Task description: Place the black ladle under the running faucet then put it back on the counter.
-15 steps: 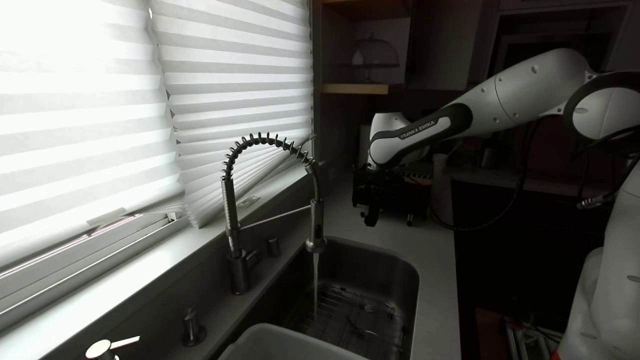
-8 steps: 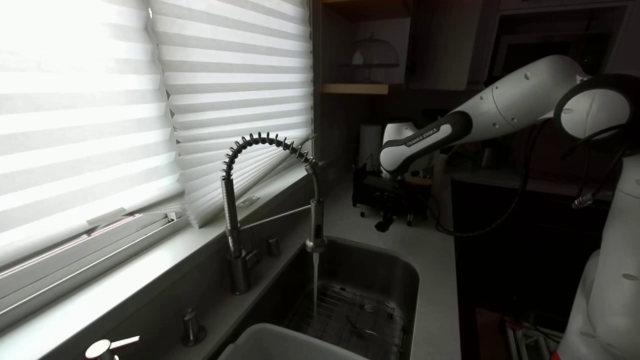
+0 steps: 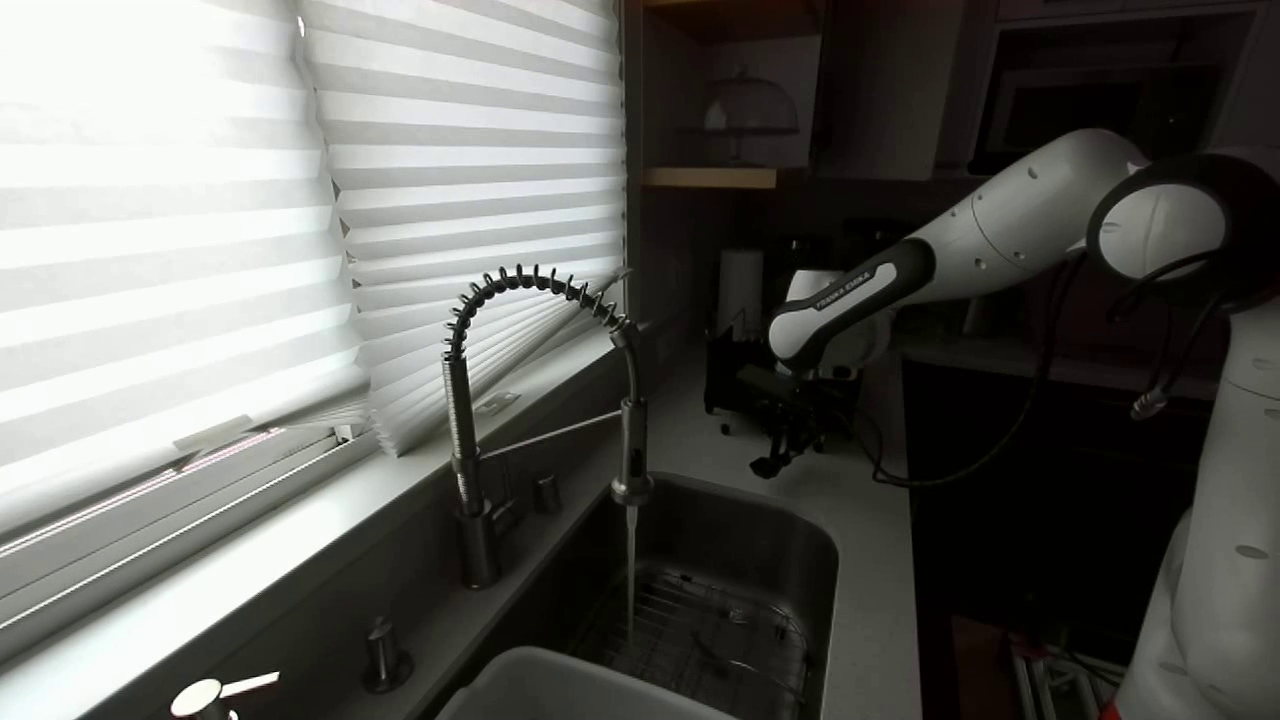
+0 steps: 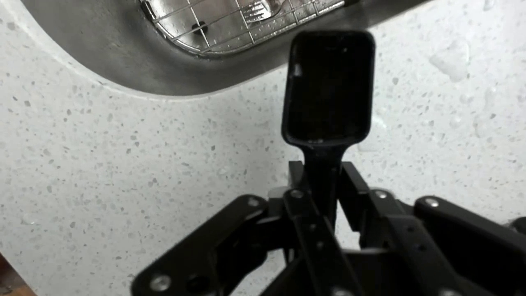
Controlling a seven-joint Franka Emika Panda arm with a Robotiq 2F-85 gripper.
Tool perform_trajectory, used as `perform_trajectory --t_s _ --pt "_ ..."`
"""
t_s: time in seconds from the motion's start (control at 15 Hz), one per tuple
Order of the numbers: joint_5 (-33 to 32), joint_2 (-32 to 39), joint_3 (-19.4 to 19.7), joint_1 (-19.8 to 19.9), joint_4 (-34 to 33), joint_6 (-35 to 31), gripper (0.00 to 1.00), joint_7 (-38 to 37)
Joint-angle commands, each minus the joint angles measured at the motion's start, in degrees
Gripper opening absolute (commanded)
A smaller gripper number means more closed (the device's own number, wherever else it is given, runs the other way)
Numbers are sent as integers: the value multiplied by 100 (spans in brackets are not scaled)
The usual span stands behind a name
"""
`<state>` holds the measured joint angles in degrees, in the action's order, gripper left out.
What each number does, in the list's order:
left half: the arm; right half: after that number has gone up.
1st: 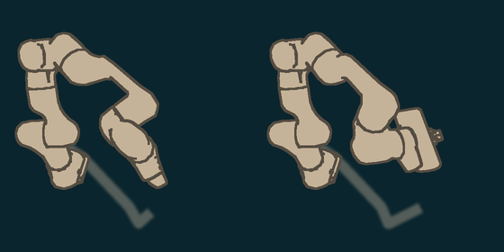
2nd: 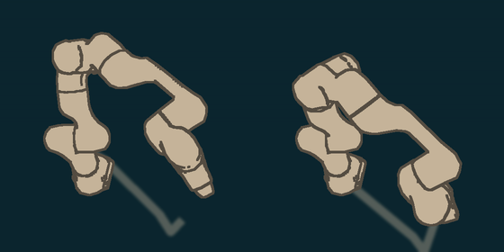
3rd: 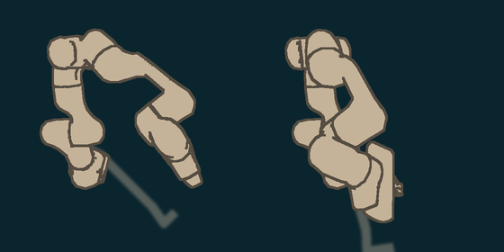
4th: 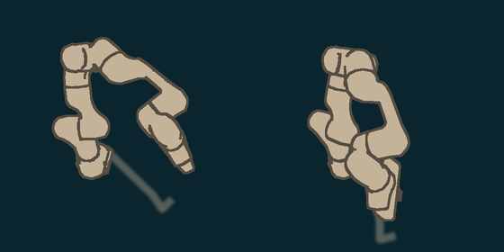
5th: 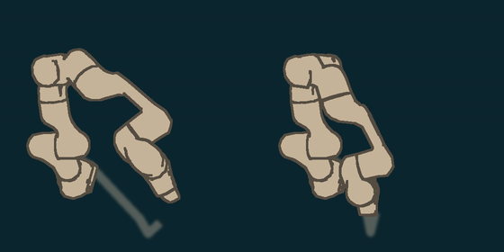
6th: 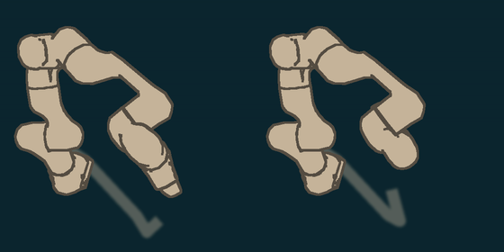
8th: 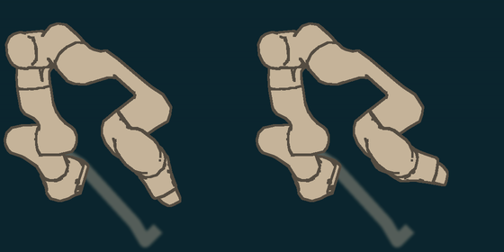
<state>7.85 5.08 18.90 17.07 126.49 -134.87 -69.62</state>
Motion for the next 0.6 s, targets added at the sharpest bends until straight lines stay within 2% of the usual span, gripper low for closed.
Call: perform_trajectory --t_s 0.0,0.53 --pt "266 112 16 36 114 -90 6 -80" --pt "240 204 122 59 163 -28 6 -224"
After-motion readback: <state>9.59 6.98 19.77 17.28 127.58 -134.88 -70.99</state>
